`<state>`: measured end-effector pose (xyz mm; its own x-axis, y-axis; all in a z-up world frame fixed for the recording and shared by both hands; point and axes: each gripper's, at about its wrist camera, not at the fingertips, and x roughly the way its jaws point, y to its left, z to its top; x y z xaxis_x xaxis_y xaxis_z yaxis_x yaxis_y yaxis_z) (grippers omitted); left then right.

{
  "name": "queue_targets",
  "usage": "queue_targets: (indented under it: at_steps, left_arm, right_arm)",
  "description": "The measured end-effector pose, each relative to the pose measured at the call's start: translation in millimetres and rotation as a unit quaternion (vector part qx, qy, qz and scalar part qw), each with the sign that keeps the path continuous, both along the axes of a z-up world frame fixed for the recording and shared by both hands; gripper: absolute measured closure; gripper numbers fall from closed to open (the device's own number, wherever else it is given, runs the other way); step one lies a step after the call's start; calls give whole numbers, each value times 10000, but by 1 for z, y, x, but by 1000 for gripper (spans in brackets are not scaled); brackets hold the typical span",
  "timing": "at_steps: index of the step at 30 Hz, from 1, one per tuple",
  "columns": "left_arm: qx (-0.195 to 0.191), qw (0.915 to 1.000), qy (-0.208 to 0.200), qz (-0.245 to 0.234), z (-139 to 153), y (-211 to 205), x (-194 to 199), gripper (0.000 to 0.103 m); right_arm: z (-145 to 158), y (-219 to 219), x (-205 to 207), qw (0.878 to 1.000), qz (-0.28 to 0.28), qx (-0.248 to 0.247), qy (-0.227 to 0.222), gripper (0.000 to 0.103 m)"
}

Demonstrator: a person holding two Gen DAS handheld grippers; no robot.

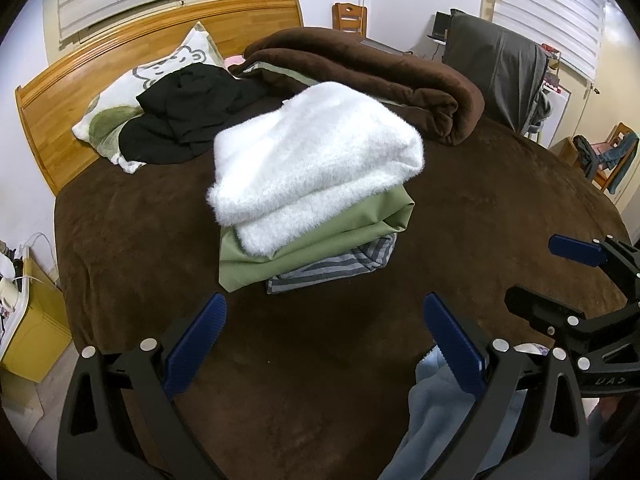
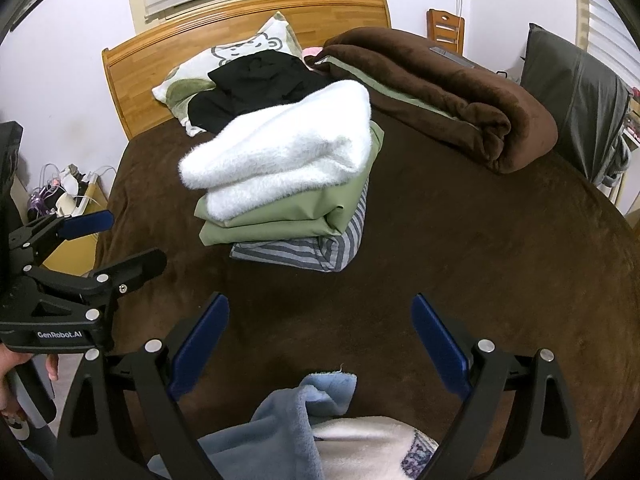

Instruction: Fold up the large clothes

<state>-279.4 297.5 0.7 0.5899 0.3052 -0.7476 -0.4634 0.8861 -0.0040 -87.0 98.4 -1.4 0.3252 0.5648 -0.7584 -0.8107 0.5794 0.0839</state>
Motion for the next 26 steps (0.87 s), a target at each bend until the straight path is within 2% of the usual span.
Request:
queue_targets:
  at_steps: [26]
  left_arm:
    - [40,10000,12,-33,3,3,7,6]
  right_arm:
    - [-1,2,6,9999,-109,21,18,12]
